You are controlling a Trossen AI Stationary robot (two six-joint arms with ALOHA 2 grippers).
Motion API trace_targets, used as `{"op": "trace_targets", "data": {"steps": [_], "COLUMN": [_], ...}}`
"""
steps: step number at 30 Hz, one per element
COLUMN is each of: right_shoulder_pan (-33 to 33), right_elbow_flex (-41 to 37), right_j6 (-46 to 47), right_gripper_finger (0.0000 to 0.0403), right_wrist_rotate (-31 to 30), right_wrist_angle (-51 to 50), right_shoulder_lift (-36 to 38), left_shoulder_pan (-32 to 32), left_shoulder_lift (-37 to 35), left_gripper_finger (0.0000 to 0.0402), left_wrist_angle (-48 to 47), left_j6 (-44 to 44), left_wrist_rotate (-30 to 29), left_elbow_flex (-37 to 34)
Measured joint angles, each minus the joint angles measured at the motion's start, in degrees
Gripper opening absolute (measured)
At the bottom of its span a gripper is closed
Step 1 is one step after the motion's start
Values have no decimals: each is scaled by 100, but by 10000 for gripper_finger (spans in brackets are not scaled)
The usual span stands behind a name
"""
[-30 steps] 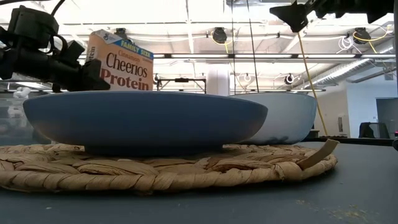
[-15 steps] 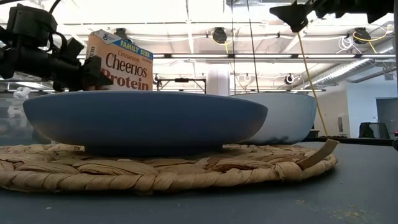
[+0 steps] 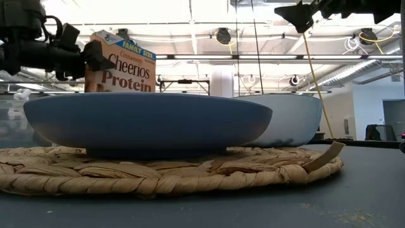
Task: Arrange a breakfast setting
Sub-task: Pour the cereal into the blue bowl
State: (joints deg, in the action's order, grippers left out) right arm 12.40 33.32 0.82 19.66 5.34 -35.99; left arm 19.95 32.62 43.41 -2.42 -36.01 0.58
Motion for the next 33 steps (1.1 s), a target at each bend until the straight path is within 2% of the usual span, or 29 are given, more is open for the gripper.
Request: {"op": "trace_targets", "data": {"steps": [13, 20, 33], "right_shoulder_pan": [0, 0, 0], "right_elbow_flex": [0, 0, 0], "right_j6": [0, 0, 0], "right_gripper_finger": [393, 393, 393], "right_wrist_rotate": [0, 0, 0], "right_wrist_angle": [0, -1, 0], "right_shoulder_lift": [2, 2, 1], "left_shoulder_pan": [-183, -250, -247], "left_shoulder_lift": [0, 0, 0], "left_gripper_finger": [271, 271, 271], "left_wrist_angle": [954, 1398, 1408], "left_j6": [-503, -630, -795], "left_wrist_rotate": [15, 301, 587], "left_elbow_flex": [0, 0, 499]}}
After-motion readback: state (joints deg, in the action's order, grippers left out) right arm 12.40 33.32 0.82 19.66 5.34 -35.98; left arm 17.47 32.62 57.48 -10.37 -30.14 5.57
